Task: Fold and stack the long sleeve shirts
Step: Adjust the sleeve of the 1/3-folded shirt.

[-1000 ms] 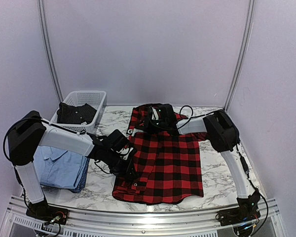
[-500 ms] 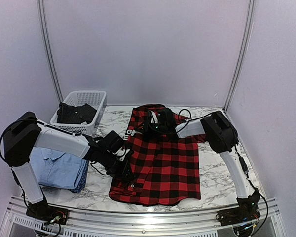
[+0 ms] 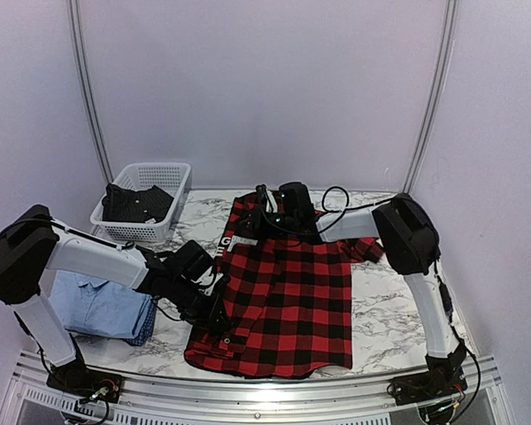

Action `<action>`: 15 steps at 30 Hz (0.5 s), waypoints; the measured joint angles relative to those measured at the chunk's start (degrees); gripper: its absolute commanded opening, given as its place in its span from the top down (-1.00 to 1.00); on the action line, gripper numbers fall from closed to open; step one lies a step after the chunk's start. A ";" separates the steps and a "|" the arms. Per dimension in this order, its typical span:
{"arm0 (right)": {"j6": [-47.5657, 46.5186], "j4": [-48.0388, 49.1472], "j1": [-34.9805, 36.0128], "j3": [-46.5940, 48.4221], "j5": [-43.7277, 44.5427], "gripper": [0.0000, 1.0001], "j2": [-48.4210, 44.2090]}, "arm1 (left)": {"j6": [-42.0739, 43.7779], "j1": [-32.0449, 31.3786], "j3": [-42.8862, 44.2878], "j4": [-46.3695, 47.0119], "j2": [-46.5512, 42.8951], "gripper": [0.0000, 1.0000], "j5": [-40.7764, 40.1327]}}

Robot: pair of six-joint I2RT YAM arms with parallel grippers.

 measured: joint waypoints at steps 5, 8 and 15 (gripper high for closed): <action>-0.26 2.03 3.80 -7.37 -0.76 0.28 -8.26 | -0.37 -0.02 -0.02 -0.09 -0.07 0.60 0.02; -0.22 3.69 6.34 -10.21 -1.57 0.29 -9.62 | -0.37 -0.07 -0.02 -0.09 -0.07 0.60 0.07; 0.22 4.07 7.82 -13.35 -2.54 0.28 -6.71 | -0.37 -0.07 -0.02 -0.09 -0.07 0.60 0.11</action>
